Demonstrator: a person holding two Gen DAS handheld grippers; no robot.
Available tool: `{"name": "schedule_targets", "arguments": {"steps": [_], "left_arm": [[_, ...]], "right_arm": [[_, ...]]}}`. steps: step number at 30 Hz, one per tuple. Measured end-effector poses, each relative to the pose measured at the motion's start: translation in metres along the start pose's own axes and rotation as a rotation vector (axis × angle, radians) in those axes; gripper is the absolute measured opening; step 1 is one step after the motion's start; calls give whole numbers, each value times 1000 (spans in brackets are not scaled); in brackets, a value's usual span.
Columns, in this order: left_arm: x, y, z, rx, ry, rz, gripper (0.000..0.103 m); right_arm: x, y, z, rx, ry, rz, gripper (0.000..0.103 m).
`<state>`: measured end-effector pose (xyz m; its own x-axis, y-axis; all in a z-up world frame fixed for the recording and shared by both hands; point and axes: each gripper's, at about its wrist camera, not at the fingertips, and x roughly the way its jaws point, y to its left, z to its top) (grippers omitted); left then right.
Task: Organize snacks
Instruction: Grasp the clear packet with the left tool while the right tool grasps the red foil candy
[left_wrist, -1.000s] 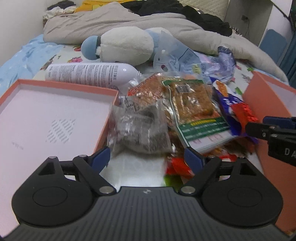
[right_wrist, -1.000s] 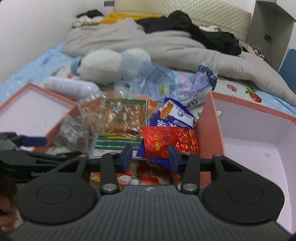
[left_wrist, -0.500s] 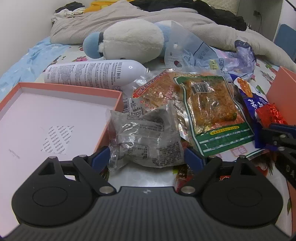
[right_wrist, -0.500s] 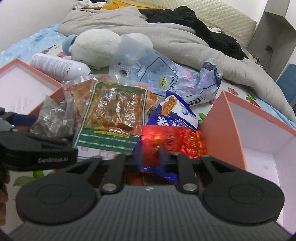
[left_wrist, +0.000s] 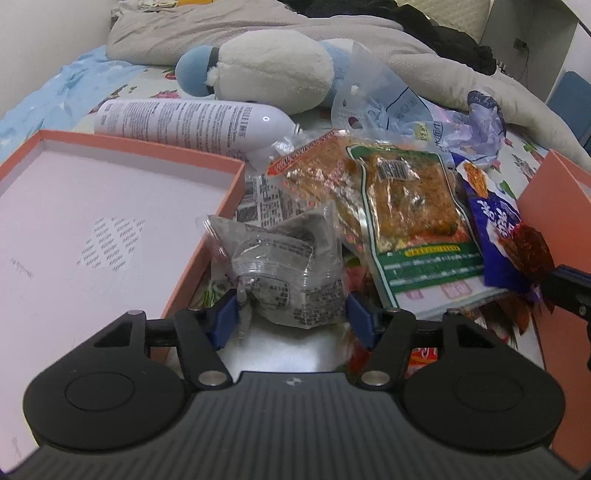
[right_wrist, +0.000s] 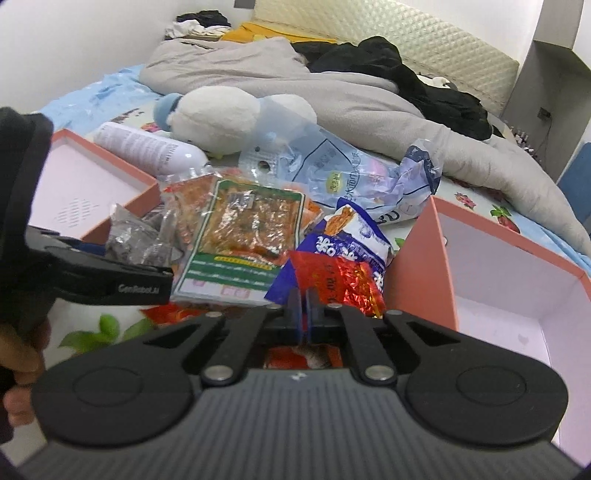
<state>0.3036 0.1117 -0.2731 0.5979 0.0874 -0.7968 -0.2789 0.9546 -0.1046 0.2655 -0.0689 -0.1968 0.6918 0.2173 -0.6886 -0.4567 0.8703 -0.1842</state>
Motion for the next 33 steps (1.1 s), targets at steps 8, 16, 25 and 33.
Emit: {"name": "schedule_targets", "arguments": {"steps": [8,16,25,33], "left_arm": [[-30,5,-17,-17,99,4,68],[-64,6,-54,42,86,-49,68],[-86,-5,-93,101,63,-94,68],[-109,-7,-115,99,98,-129,69]], "right_arm": [[-29,26,-25,-134,92,103,3],[-48,55,-71,-194,75,138,3],[-71,57,-114,-136,60,110,4],[-103,47,-135,-90,88,136,6]]}}
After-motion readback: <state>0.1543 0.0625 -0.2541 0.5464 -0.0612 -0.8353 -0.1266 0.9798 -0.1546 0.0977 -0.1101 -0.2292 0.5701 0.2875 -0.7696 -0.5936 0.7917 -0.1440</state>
